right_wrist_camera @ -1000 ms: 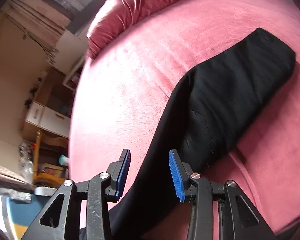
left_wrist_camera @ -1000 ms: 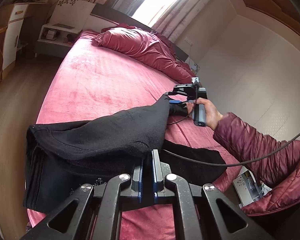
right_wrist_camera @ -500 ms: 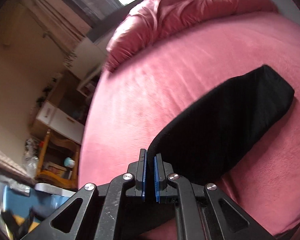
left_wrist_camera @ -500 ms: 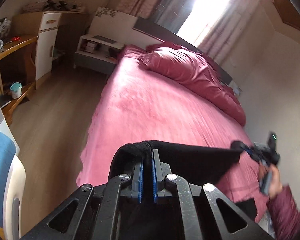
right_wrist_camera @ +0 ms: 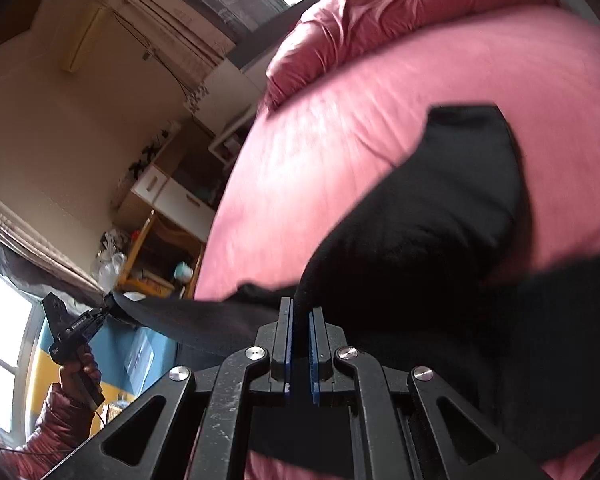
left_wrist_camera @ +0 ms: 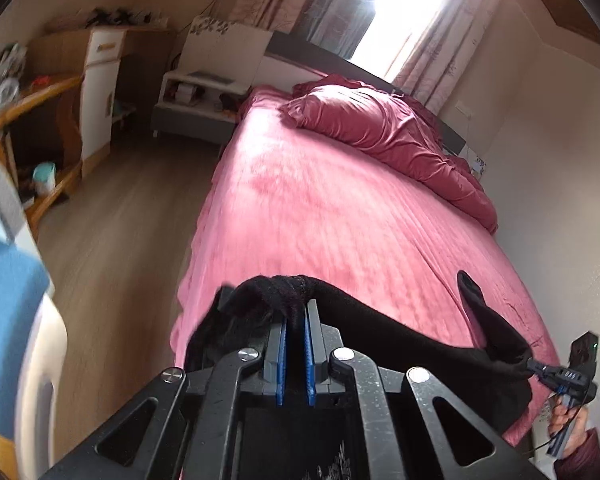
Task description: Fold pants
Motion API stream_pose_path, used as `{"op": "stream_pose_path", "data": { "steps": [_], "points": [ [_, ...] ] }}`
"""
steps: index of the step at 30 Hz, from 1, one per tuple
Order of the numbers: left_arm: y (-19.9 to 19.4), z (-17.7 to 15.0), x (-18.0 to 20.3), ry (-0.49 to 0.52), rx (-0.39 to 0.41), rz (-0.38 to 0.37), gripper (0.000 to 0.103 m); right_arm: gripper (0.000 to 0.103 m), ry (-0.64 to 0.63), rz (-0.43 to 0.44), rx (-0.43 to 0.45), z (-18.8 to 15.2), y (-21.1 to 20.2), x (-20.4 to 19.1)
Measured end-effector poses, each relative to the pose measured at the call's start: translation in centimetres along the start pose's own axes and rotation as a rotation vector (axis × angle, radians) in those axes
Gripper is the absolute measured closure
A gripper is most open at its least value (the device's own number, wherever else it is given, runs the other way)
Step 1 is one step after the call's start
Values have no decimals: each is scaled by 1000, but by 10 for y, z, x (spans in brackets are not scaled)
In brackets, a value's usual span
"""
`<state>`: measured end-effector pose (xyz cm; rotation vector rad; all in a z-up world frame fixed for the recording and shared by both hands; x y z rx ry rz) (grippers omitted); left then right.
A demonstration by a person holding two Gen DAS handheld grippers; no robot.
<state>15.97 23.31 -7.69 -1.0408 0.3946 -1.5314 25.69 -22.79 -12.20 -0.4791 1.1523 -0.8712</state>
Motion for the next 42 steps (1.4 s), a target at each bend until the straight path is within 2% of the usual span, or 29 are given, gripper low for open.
{"op": "stream_pose_path", "data": {
  "steps": [5,7,9,10,11,20,23,27,30,33,37,39,42],
  "points": [
    [10,-82,-34,-103,-89,37,95,96,56,-14,-62,-57,17,21],
    [20,-114,-50,-159,-141,52,94,96,59,-51,-93,-73,31,30],
    [30,-138,-62,-202,-184,76,90,96,70,-81,-118,-83,44,41],
    [33,-148,-67,-237,-200,64,87,96,76,-91,-125,-89,48,46],
    [34,-156,-72,-282,-211,57,80,96,83,-100,-130,-94,51,51],
    [10,-179,-90,-631,-168,-177,66,96,98,-166,-154,-91,74,60],
    [11,-180,-92,-703,-165,-216,60,96,117,-161,-153,-93,80,64],
    [24,-179,-92,-765,-192,-217,59,96,143,-153,-153,-96,78,73],
    [22,-180,-94,-813,-176,-254,59,96,152,-151,-151,-100,71,82],
    [22,-180,-94,-787,-181,-201,60,95,127,-158,-154,-101,63,84],
    [28,-185,-98,-709,-222,-27,71,96,88,-178,-126,-99,48,72],
    [32,-191,-99,-694,-246,18,71,96,76,-195,-119,-103,42,70],
    [36,-197,-101,-677,-268,70,70,96,63,-251,-168,-114,53,79]
  ]
}}
Point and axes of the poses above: each gripper's, at about its wrist camera, not at the fingertips, and y roughly the way its jaws point, x to its right, z to its top, the point moved 10 cm from there along y, roughly the way its jaws point, and after that the axes turned 11 degrees about -x, right-handed, at the moved point
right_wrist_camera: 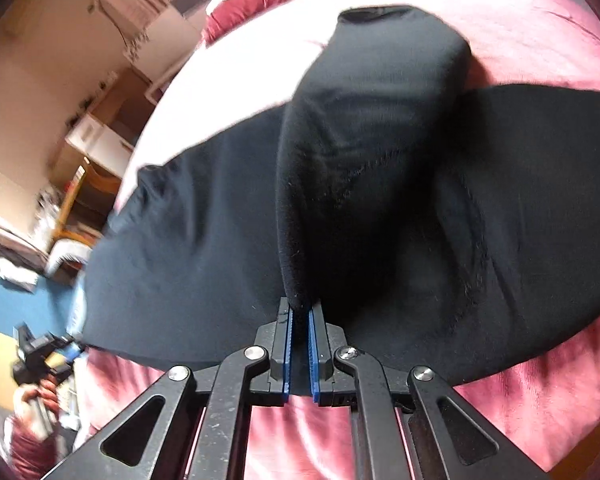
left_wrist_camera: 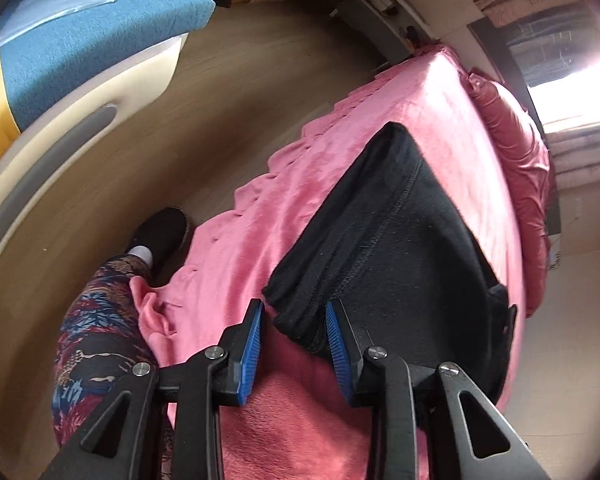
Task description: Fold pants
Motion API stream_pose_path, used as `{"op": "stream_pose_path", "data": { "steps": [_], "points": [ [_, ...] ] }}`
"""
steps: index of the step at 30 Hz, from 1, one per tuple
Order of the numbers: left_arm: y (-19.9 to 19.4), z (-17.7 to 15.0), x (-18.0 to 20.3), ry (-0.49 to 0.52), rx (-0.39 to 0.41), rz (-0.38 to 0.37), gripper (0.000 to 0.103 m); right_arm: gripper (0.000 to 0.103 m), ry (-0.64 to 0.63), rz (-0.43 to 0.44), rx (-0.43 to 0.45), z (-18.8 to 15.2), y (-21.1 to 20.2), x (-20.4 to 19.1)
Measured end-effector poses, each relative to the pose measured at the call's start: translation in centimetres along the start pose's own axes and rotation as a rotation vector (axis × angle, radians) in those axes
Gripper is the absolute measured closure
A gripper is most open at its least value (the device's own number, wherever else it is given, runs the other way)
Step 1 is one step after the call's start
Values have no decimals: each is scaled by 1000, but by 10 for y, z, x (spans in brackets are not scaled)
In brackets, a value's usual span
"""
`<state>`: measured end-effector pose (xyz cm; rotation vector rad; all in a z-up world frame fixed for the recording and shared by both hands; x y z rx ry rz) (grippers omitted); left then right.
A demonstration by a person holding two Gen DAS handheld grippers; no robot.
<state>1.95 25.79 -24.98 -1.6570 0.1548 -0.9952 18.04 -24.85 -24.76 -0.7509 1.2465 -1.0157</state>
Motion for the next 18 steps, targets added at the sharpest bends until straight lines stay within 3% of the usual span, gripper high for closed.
{"op": "stream_pose_path", "data": {
  "steps": [2,5,7,9,13,18],
  "points": [
    [-7,1,2,21,24,49,69,95,11,3,-22,-3,8,2],
    [-38,8,8,68,154,171,69,88,9,20,-26,-2,1,2],
    [-63,12,25,129,250,212,69,62,5,7,-32,-1,-11,8],
    [-75,11,49,205,289,196,69,58,-5,-25,2,5,-31,15],
    [-51,-12,107,415,240,153,69,58,-26,-99,78,34,-62,21],
    [16,-65,159,665,60,113,68,58,-31,-192,145,108,-75,26]
  ]
}}
Point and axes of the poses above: each gripper's, at about its wrist camera, not at the fingertips, and y roughly the way its jaws point, x to its right, z to its top, the point moved 10 cm from there along y, roughly the way its jaws point, and after that the axes turned 11 degrees about -x, right-handed, at the moved point
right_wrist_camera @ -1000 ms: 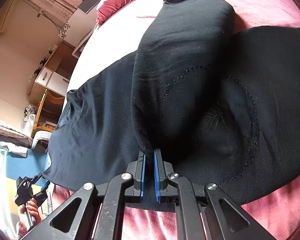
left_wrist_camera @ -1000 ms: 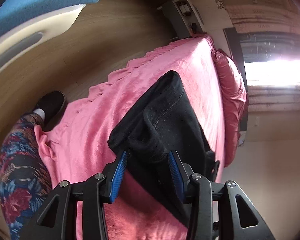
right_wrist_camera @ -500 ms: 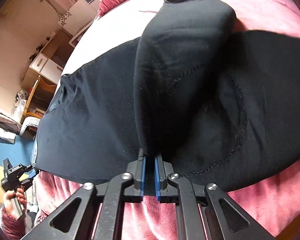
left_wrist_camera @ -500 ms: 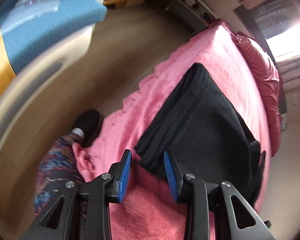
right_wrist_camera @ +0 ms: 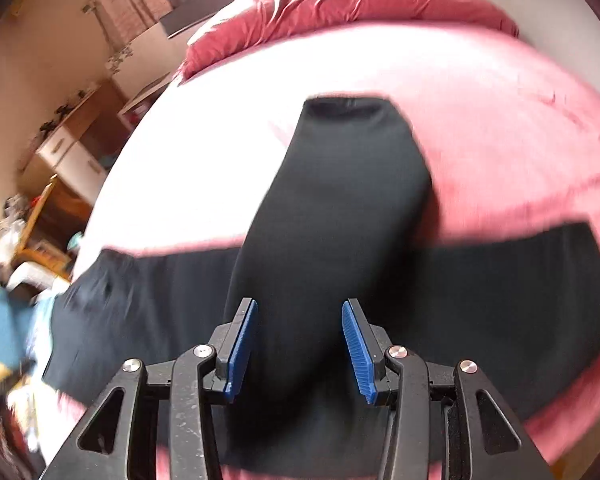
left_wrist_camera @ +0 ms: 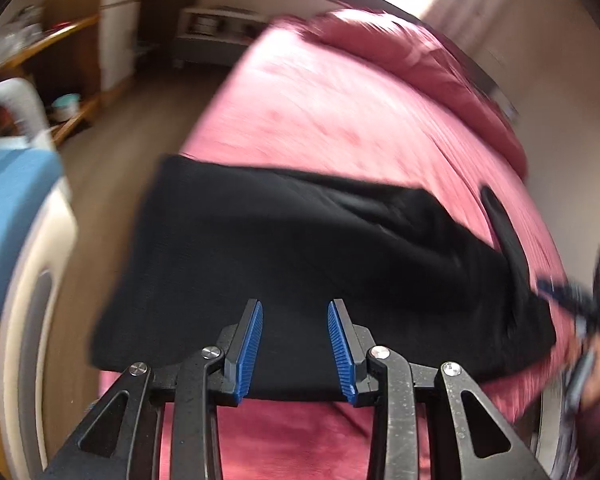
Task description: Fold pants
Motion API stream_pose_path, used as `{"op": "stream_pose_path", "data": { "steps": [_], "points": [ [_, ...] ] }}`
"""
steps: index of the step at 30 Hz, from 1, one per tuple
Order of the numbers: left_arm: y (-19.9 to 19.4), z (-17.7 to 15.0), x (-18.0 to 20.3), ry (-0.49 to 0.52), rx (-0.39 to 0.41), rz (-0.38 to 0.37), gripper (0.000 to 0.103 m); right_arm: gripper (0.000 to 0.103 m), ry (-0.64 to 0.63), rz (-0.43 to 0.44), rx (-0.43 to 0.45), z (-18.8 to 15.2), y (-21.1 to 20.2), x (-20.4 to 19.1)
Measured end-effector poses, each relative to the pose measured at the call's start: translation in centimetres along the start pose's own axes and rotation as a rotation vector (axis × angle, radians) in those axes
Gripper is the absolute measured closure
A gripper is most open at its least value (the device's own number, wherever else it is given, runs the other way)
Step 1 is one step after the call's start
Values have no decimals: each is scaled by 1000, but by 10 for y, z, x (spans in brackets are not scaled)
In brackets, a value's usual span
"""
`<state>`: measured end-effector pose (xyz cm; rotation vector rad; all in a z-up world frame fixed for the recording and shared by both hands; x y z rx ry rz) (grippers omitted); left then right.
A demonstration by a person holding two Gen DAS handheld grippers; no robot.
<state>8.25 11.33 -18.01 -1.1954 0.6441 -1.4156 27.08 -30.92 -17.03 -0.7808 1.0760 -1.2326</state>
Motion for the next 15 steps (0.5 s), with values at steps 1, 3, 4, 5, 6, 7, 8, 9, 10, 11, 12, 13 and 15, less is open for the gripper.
{"op": "stream_pose_path", "data": {
  "steps": [1,3,4,5,6,7,8,9,10,11,12,13,15],
  "points": [
    [8,-4,10,31,-20,-13,68,58,4,-11,5,17,5,0],
    [24,-14,28,83,-65,-14,68,58,15,-16,0,53,19,-7],
    [32,-20,36,107,-90,-17,68,55,19,-25,-5,68,24,-9],
    [37,-24,42,123,-106,-19,68,54,21,-44,-13,83,33,-10],
    [42,-27,47,140,-120,-20,68,52,16,-65,-24,97,43,-12],
    [46,-29,50,159,-134,-17,67,50,10,-93,-34,109,54,-15],
    [49,-29,52,173,-141,-13,67,49,8,-115,-47,118,63,-21],
    [52,-30,53,187,-149,-6,67,47,8,-136,-61,125,73,-24],
    [54,-34,57,194,-155,-3,67,47,11,-166,-81,132,84,-24],
    [57,-32,57,197,-161,-2,66,47,15,-196,-97,133,91,-19],
    [59,-32,57,199,-165,0,66,49,14,-228,-123,133,99,-16],
    [60,-31,58,198,-167,-1,66,68,12,-259,-167,131,110,-12],
    [62,-28,57,195,-170,-9,66,88,-23,-343,-187,124,114,-2]
  ]
}}
Point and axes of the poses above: each gripper's, at about its wrist camera, not at the fingertips, and y roughly the way its jaws point, x to its right, z to its top, the point moved 10 cm from there along y, roughly the way its jaws point, and after that the axes turned 11 degrees about -x, right-handed, at the moved point
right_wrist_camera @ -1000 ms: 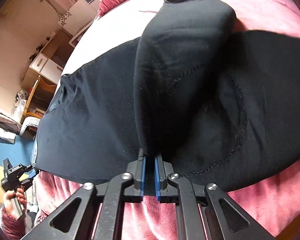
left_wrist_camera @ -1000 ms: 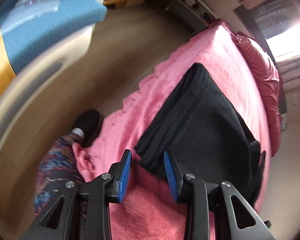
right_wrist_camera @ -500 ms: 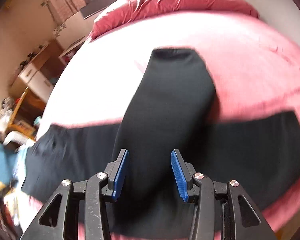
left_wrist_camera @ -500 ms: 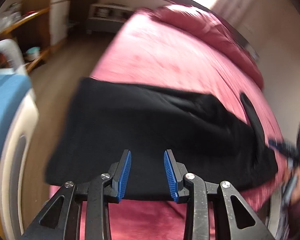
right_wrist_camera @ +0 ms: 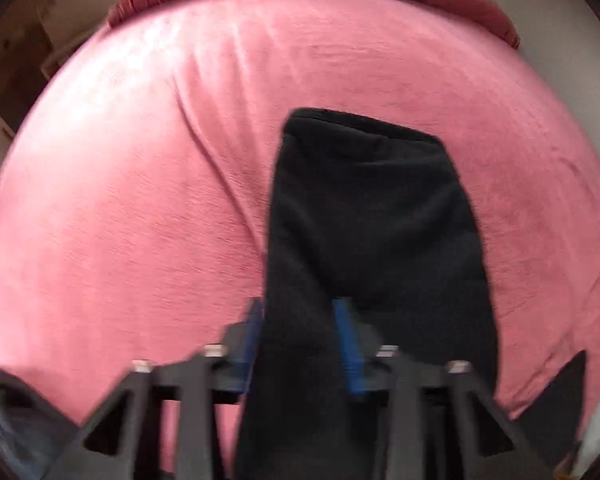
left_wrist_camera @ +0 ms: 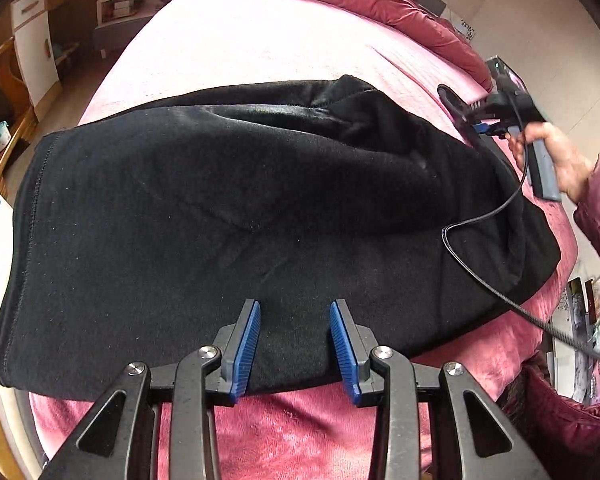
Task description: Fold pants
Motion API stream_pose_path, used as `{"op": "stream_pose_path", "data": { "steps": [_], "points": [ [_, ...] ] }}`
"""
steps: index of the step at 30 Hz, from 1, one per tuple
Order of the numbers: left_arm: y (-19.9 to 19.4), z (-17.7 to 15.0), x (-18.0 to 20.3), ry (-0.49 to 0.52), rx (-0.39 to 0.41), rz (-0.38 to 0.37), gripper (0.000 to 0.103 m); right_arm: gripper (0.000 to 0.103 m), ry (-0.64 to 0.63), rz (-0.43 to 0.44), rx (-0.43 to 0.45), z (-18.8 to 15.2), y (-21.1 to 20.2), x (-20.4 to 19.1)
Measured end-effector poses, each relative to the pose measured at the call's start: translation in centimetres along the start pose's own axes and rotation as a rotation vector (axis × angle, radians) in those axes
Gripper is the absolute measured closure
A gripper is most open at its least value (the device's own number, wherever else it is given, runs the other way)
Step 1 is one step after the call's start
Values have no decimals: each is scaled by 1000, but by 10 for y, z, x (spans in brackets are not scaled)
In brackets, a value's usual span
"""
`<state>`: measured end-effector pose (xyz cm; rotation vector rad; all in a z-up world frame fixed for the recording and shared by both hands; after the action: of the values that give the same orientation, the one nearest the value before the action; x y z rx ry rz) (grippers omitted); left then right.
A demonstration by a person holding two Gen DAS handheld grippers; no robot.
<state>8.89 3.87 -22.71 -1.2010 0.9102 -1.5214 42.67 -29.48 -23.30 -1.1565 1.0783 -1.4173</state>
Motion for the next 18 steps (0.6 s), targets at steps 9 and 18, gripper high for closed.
{"op": "stream_pose_path", "data": {
  "steps": [9,18],
  "points": [
    [-4,6,12,62,18,-4,65,95,209,323,206,-50,-91,77],
    [-7,6,47,169,8,2,65,96,579,579,363,-169,-135,219]
  ]
}}
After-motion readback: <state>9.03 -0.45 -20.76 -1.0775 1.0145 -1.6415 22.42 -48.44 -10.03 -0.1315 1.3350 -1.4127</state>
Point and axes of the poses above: each gripper's, at about its wrist camera, not at the fingertips, and y roughly the way its jaws point, x to its right, z to its top, the point moved 10 cm from there along y, roughly the way its jaws point, and after that the axes turned 11 degrees about -x, right-handed, at the moved point
